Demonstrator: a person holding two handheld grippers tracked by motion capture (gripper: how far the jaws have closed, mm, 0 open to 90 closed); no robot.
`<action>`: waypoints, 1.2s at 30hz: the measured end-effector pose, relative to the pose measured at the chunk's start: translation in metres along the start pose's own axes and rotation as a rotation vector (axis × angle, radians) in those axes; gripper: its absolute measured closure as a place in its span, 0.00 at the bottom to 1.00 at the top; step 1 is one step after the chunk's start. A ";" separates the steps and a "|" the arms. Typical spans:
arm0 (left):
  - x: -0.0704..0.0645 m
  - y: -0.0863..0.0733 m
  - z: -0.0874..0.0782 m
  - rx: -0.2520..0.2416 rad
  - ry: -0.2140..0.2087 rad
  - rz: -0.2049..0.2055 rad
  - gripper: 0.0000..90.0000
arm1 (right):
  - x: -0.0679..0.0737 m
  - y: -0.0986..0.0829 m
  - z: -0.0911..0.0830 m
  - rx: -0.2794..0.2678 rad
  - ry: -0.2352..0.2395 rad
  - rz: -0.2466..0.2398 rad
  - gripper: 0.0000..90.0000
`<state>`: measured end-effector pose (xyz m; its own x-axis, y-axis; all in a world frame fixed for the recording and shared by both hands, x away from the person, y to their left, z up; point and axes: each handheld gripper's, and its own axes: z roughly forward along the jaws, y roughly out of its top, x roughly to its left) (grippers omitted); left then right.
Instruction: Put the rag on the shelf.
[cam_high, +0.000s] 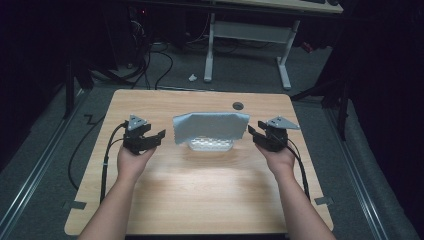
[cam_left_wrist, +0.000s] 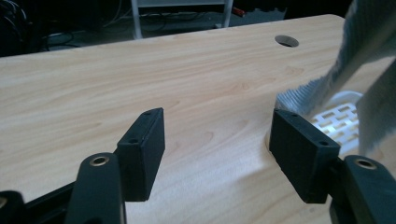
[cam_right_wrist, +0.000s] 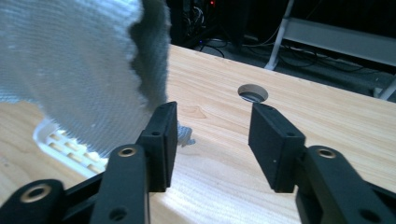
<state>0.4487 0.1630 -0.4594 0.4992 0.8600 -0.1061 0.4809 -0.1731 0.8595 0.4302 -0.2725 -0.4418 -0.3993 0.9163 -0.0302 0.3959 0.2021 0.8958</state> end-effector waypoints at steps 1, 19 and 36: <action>0.000 -0.003 -0.003 0.002 -0.004 0.000 0.38 | 0.001 0.000 -0.003 -0.002 0.002 -0.001 0.57; -0.046 -0.059 -0.063 0.021 -0.135 0.054 0.32 | 0.053 -0.048 -0.073 -0.031 0.081 -0.091 0.35; -0.123 -0.121 -0.050 0.181 -0.276 0.168 0.31 | 0.091 -0.121 -0.092 0.112 0.071 -0.072 0.31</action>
<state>0.2927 0.1024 -0.5251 0.7456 0.6550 -0.1229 0.4830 -0.4040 0.7768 0.2699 -0.2457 -0.5116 -0.4856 0.8723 -0.0578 0.4526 0.3074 0.8371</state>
